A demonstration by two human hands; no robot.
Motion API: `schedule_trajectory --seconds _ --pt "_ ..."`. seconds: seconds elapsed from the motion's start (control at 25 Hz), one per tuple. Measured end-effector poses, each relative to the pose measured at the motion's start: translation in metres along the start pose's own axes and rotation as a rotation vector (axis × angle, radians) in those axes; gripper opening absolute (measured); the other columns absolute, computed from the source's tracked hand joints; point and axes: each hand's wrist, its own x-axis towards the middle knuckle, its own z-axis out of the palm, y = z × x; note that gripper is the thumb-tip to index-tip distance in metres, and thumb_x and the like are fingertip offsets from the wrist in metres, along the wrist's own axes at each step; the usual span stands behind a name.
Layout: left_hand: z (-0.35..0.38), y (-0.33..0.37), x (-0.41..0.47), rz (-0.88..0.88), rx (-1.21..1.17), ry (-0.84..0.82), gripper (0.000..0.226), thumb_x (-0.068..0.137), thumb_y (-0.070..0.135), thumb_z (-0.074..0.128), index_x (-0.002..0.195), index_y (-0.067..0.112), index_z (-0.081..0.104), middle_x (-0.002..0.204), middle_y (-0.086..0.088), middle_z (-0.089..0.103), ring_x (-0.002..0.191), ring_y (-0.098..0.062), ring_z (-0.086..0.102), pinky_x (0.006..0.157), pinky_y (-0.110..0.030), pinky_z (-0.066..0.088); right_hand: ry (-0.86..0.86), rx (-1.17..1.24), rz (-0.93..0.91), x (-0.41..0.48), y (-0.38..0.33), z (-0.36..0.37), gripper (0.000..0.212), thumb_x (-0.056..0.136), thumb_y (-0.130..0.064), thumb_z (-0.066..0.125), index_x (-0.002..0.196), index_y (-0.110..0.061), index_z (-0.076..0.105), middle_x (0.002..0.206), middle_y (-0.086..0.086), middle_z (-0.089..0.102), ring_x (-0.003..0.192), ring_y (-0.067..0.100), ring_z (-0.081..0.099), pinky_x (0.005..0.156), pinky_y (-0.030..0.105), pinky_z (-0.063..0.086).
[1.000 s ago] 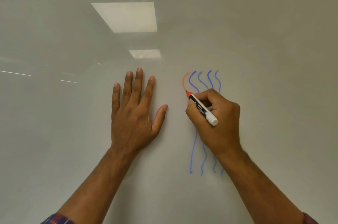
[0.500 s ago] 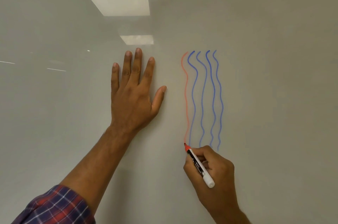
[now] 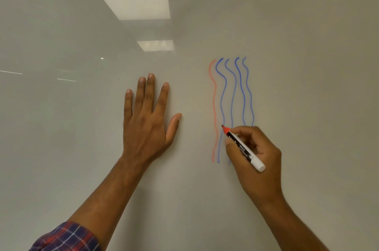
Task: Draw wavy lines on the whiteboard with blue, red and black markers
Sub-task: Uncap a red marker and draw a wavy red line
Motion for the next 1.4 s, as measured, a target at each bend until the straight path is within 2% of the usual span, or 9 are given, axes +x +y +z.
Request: schedule_trajectory --seconds 0.16,0.28,0.4,0.56,0.72,1.0,1.12,1.24,1.4 --pt "0.004 0.0 0.001 -0.001 -0.013 0.022 0.078 0.105 0.054 0.042 0.168 0.014 0.02 0.176 -0.017 0.009 0.164 -0.034 0.006 0.13 -0.061 0.014 0.054 -0.009 -0.181 0.057 -0.029 0.011 0.012 0.092 -0.008 0.076 0.104 -0.011 0.077 0.088 -0.004 0.076 0.078 0.009 0.072 0.069 0.015 0.052" --pt "0.005 0.0 0.001 0.0 -0.024 0.025 0.079 0.105 0.055 0.041 0.168 0.014 0.018 0.177 -0.016 0.007 0.164 -0.034 0.006 0.13 -0.061 0.014 0.106 -0.042 -0.233 0.093 -0.034 0.025 0.011 0.091 -0.009 0.074 0.102 -0.008 0.075 0.085 -0.003 0.075 0.075 0.009 0.071 0.065 0.017 0.052" --pt "0.006 0.0 0.001 0.0 -0.025 0.023 0.079 0.105 0.056 0.04 0.168 0.014 0.018 0.177 -0.016 0.007 0.164 -0.034 0.006 0.13 -0.061 0.014 0.123 -0.11 -0.278 0.114 -0.032 0.037 0.01 0.089 -0.014 0.073 0.097 -0.008 0.075 0.081 -0.005 0.074 0.071 0.007 0.07 0.062 0.013 0.049" --pt "0.006 0.0 0.001 0.001 -0.022 0.023 0.08 0.105 0.056 0.042 0.168 0.014 0.019 0.177 -0.016 0.007 0.164 -0.034 0.006 0.13 -0.061 0.015 0.151 -0.135 -0.307 0.127 -0.027 0.045 0.007 0.09 -0.01 0.072 0.095 -0.006 0.076 0.078 -0.007 0.072 0.068 0.003 0.067 0.06 0.009 0.045" --pt "0.006 -0.001 0.001 0.002 -0.021 0.027 0.08 0.104 0.055 0.044 0.168 0.015 0.019 0.177 -0.016 0.008 0.164 -0.034 0.007 0.13 -0.061 0.016 0.156 -0.159 -0.322 0.131 -0.021 0.049 0.006 0.091 -0.01 0.072 0.095 -0.007 0.076 0.075 -0.003 0.072 0.065 0.01 0.065 0.056 0.012 0.045" --pt "0.007 -0.001 0.0 0.005 -0.031 0.041 0.079 0.104 0.054 0.046 0.168 0.014 0.021 0.176 -0.016 0.01 0.164 -0.034 0.008 0.129 -0.062 0.017 0.07 -0.191 -0.318 0.117 -0.02 0.048 0.007 0.089 -0.01 0.072 0.094 -0.01 0.077 0.072 -0.001 0.072 0.06 0.016 0.065 0.055 0.031 0.052" --pt "0.007 0.0 0.001 0.001 -0.032 0.045 0.078 0.104 0.053 0.046 0.167 0.014 0.022 0.176 -0.016 0.011 0.164 -0.034 0.008 0.129 -0.062 0.017 0.036 -0.185 -0.297 0.098 -0.012 0.038 0.006 0.088 -0.01 0.072 0.092 -0.011 0.077 0.069 -0.002 0.07 0.058 0.016 0.062 0.053 0.029 0.049" --pt "0.007 0.0 0.001 0.001 -0.033 0.043 0.079 0.104 0.054 0.046 0.168 0.014 0.021 0.176 -0.017 0.01 0.164 -0.034 0.008 0.129 -0.062 0.016 0.005 -0.247 -0.287 0.065 0.002 0.03 0.01 0.085 -0.017 0.071 0.093 -0.014 0.077 0.066 -0.009 0.064 0.056 0.012 0.059 0.053 0.021 0.044" --pt "0.007 -0.001 0.001 0.001 -0.023 0.034 0.079 0.105 0.054 0.044 0.168 0.014 0.019 0.176 -0.017 0.009 0.164 -0.035 0.007 0.129 -0.062 0.016 -0.045 -0.271 -0.233 0.019 0.023 0.024 0.01 0.086 -0.021 0.072 0.094 -0.016 0.076 0.067 -0.006 0.063 0.056 0.011 0.058 0.053 0.021 0.045"
